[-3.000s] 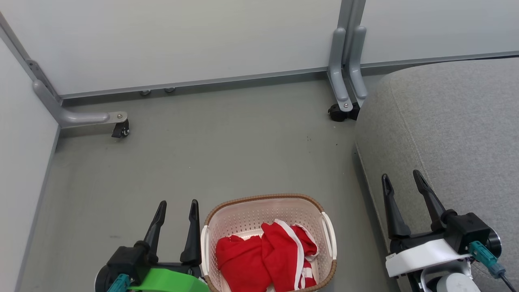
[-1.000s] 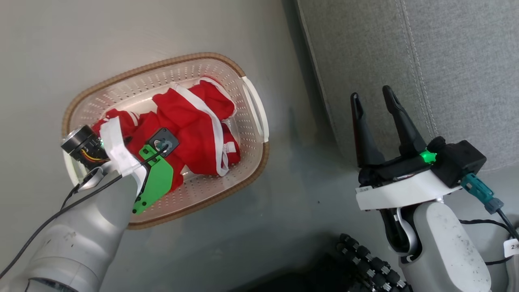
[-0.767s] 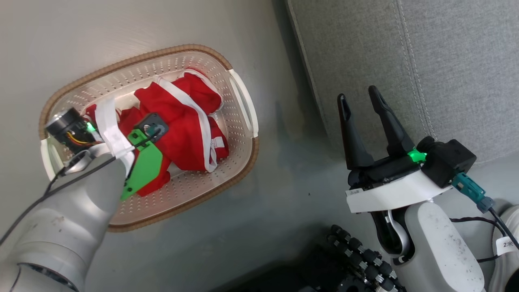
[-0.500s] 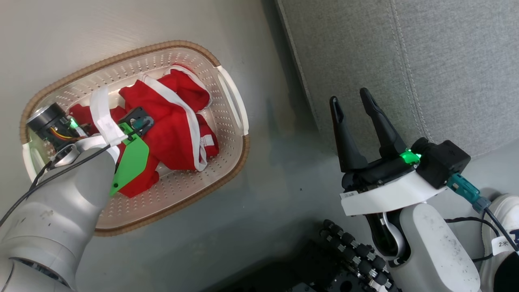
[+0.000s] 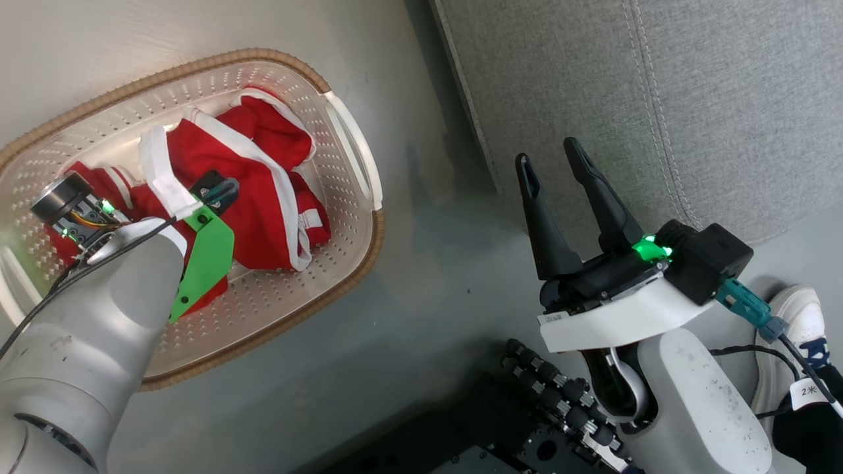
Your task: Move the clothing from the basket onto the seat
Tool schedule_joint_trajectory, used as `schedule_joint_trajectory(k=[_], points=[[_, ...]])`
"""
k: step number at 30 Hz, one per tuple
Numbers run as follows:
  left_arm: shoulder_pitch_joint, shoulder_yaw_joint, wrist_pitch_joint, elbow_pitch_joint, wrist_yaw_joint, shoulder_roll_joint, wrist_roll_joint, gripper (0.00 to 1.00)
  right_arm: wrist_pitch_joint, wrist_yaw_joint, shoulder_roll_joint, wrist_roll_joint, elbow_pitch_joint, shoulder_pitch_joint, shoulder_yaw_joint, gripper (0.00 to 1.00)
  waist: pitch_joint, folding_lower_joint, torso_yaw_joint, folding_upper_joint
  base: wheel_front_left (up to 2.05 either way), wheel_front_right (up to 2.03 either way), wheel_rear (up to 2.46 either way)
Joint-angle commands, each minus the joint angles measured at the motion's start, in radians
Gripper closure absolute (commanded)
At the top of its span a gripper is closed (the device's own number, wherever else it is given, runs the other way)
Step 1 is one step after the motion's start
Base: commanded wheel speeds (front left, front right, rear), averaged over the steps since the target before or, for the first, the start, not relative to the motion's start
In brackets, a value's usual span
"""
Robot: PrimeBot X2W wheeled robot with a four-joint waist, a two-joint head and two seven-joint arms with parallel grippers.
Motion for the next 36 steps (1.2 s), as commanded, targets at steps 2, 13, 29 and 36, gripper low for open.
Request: schedule_joint_trajectory(k=[2, 13, 29, 36], points=[[-0.017, -0.036, 0.03, -0.024, -0.002, 0.025, -0.048, 0.0, -0.003, 0.0, 0.001, 0.01, -0.007, -0.016, 0.006, 0.0, 0.023, -0.0001, -0.011, -0.0001, 0.0, 0.0, 0.0], [-0.027, -0.148, 0.118, -0.122, -0.002, 0.094, -0.222, 0.51, -0.003, 0.0, 0.001, 0.013, -0.016, -0.012, 0.008, 0.0, 0.043, -0.0001, -0.015, -0.0001, 0.0, 0.0, 0.0], [0.004, -0.177, 0.064, -0.17, -0.002, 0.091, -0.347, 1.0, -0.003, 0.0, 0.0, -0.012, 0.01, -0.03, -0.019, 0.0, -0.022, -0.0001, 0.008, -0.0001, 0.0, 0.0, 0.0], [0.041, -0.183, 0.014, -0.146, -0.002, 0.033, -0.379, 1.0, -0.003, 0.0, 0.0, -0.068, 0.019, -0.007, -0.067, 0.0, -0.136, -0.0001, 0.055, -0.0001, 0.0, 0.0, 0.0]])
